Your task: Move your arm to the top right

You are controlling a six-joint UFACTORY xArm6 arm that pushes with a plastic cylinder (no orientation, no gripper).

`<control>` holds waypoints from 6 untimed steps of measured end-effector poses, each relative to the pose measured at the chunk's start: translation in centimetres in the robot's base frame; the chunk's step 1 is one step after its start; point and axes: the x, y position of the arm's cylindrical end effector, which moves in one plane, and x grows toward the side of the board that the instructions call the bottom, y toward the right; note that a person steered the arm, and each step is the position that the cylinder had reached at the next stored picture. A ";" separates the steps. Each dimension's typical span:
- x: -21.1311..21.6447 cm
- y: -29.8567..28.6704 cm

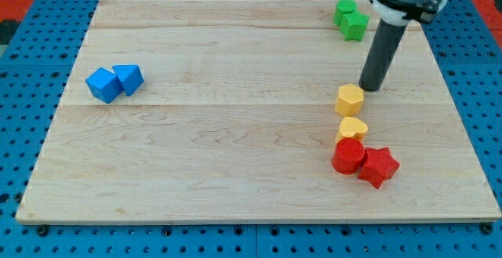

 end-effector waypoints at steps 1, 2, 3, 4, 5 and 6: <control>-1.3 -6.0; 2.9 -6.1; 5.2 -2.4; 5.2 -1.5; -3.9 2.3; -11.6 10.7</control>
